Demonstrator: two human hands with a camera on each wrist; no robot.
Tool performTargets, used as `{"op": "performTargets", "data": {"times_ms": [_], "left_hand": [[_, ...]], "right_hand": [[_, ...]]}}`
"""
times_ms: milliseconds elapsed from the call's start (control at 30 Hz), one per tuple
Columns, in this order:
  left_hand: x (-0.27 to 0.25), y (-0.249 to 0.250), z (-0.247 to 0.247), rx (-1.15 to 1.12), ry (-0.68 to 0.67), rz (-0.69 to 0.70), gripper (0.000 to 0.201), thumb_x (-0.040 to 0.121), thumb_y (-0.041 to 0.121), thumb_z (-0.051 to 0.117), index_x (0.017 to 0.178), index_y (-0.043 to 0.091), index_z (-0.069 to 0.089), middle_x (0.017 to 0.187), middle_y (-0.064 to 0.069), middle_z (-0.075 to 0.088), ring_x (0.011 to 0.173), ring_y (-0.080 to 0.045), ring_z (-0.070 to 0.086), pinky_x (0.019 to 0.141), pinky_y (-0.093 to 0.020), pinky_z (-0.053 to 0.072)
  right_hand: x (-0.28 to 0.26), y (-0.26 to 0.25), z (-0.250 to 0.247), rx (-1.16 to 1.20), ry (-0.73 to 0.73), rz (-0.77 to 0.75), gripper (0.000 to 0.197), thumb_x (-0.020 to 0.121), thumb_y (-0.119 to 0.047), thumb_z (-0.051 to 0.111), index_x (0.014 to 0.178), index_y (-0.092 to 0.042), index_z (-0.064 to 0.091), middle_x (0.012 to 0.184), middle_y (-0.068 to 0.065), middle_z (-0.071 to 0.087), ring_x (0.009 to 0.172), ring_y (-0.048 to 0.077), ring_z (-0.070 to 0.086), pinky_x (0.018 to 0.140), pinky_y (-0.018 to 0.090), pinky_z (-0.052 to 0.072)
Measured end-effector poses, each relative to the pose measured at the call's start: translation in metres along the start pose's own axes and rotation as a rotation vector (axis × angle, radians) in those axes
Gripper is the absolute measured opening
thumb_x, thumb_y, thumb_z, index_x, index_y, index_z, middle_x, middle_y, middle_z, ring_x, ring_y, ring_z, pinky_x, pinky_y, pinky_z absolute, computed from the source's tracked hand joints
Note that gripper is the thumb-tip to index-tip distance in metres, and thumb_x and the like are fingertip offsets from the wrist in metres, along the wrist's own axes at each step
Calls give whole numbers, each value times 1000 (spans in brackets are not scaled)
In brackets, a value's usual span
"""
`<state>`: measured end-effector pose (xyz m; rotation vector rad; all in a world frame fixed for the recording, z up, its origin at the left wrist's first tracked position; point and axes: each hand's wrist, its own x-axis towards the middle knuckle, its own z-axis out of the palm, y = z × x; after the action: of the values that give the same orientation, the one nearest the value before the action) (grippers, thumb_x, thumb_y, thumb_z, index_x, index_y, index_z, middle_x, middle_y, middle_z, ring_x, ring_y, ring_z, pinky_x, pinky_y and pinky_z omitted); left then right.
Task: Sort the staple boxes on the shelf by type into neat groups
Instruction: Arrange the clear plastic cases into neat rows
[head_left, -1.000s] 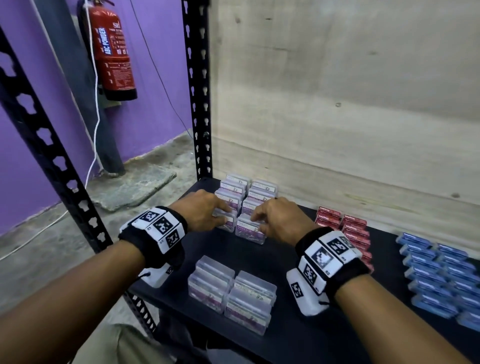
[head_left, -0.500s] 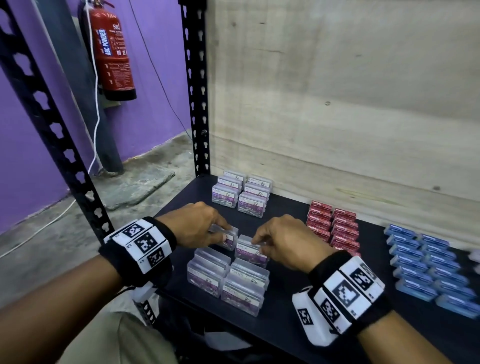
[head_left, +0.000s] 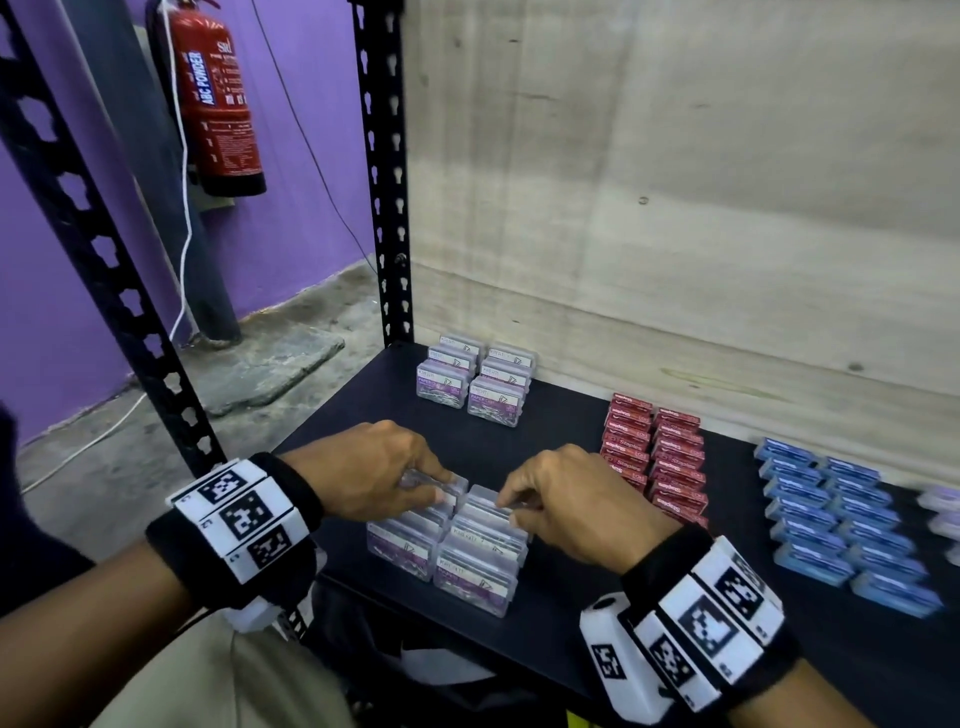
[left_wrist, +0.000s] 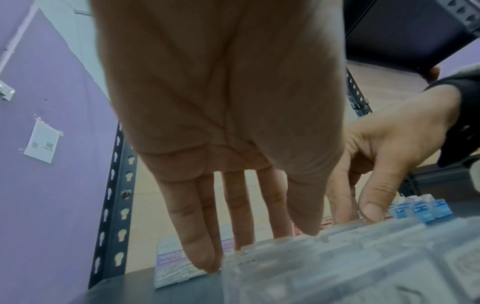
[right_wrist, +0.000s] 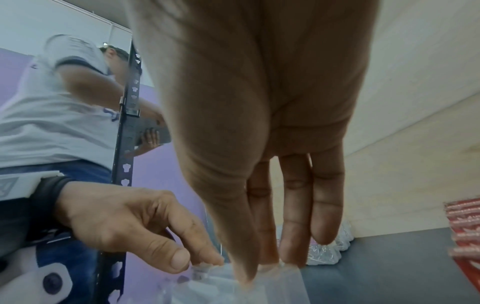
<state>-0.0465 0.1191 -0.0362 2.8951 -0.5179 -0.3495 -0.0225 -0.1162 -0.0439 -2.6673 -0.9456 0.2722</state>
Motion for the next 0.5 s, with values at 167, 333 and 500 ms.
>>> {"op": "performTargets", "data": {"times_ms": [167,333,500], "left_hand": [[-4,2,2,8,-3,21,39,94,55,52,130,43,58,132,16,56,121,-3,52,103,-26,43],[-3,0,2,22,-15,21,39,93,54,53,131,45,57,131,17,54,119,-4,51,102,-27,41],[-1,-3,1,-8,-44,22,35,92,57,53,126,53,57,124,19,54,109,-1,51,100,-24,39]], "right_hand": [[0,0,1,-3,3,0,19,91,-22,70,108,-28,75,107,-11,73,95,5,68,80,15,49],[0,1,0,-21,-9,-12,20,90,-23,70,108,-29,75,108,-12,72,96,6,67,79,16,47],[2,1,-2,-32,-37,-19,20,89,-24,70,108,-30,75,107,-12,72,95,7,67,78,18,45]]}}
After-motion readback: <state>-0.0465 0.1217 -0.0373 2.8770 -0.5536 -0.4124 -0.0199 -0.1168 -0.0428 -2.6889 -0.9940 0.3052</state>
